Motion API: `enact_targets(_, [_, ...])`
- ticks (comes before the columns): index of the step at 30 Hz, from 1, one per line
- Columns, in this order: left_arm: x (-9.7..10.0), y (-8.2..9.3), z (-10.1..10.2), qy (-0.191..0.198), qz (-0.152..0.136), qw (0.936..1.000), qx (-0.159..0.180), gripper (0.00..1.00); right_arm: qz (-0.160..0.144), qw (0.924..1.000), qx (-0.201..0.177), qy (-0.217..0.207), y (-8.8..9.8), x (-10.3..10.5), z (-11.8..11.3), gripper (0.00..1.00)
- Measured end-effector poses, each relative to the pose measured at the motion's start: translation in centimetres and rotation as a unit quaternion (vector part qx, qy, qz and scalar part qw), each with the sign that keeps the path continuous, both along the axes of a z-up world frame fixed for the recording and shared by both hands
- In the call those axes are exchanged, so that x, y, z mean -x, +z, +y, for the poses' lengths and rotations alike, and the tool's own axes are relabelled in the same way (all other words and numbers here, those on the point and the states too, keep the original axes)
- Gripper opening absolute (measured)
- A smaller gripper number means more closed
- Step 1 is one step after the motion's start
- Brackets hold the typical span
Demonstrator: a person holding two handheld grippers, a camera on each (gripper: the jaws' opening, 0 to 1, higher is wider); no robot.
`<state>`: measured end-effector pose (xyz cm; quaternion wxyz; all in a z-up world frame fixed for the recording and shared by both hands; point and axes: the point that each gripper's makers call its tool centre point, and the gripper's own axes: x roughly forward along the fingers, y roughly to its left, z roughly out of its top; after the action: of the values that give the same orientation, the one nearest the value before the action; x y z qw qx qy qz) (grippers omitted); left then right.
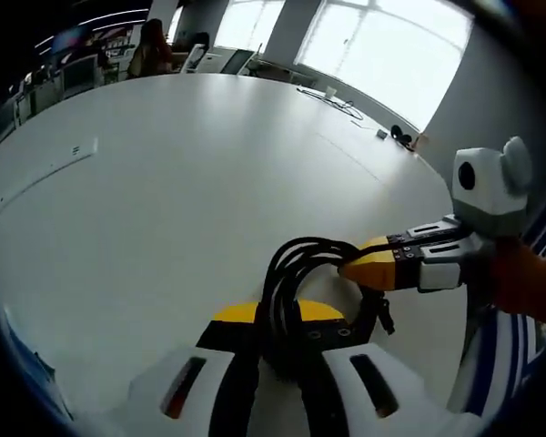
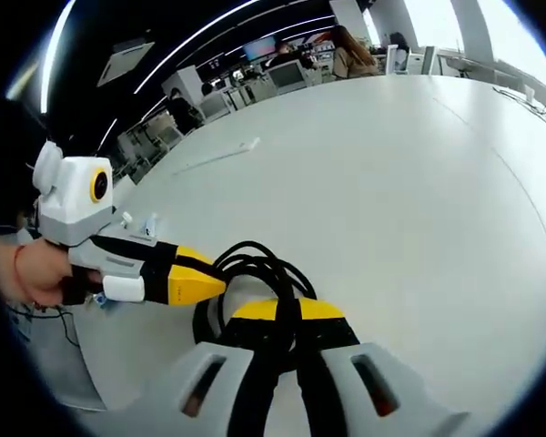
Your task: Arrange the tabletop items into an orderly group along one side of the table until the central work area is clear of visible clutter.
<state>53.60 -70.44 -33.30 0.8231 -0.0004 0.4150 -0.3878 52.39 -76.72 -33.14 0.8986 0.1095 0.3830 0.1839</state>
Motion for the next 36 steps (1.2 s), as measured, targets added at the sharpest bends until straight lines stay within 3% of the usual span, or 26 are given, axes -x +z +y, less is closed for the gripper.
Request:
enact_targets(15, [0.0,-0.1,-0.1,-0.009,-0.010,0.9999,0.000,0.13,-0.007,0.9996,0.027,0.009,-0.3,-0.1,-0.2,0.04])
enact_targets(36, [-0.3,0.8,0.7,-0.007,-0.026,0.9996,0.005,0.28,-0.024,0.9987,0.045,0.009,0.8,-0.5,-0.4,0.12])
